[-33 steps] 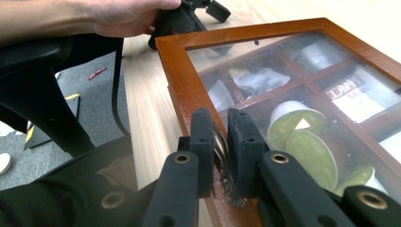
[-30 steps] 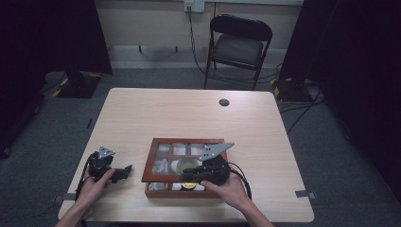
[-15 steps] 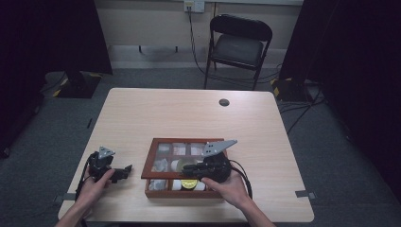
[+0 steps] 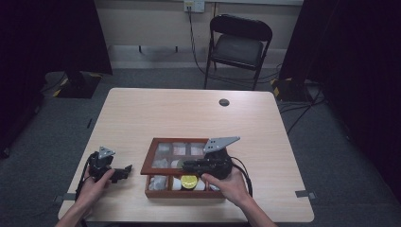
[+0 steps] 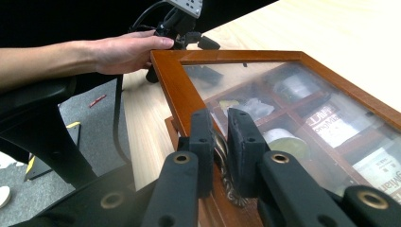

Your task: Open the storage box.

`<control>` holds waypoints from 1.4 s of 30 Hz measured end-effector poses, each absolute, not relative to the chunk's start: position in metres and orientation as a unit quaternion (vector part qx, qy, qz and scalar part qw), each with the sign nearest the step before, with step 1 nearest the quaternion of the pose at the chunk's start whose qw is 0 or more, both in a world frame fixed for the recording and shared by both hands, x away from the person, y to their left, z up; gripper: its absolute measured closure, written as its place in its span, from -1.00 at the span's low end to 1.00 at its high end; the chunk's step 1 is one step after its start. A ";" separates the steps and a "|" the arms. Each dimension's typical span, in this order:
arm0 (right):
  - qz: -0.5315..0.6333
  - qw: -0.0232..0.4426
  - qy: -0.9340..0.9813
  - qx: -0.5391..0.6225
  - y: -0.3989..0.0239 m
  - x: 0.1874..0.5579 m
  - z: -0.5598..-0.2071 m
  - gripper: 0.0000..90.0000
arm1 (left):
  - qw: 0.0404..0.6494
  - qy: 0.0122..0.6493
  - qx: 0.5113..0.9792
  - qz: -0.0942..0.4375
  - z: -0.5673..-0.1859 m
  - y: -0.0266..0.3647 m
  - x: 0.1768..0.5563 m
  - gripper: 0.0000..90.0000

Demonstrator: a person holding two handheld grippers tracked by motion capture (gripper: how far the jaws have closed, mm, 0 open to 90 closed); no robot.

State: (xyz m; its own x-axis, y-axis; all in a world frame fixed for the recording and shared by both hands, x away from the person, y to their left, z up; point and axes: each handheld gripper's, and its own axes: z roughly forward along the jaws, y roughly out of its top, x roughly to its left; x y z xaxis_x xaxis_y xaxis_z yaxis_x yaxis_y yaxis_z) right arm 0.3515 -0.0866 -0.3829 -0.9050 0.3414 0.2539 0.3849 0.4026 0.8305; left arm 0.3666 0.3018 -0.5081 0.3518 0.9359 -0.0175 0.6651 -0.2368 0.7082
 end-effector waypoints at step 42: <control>-0.502 0.032 -0.834 -0.227 -0.087 0.368 -0.362 0.80 | 0.320 0.528 0.757 0.212 -0.508 0.302 0.367 -1.00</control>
State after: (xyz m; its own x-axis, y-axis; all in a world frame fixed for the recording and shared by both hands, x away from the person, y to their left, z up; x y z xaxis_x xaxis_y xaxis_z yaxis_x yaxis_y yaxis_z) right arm 0.3679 -0.0867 -0.3616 -0.8950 0.3468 0.2807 0.4104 0.3930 0.8229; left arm 0.3665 0.3017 -0.5081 0.3514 0.9361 -0.0170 0.6645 -0.2365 0.7089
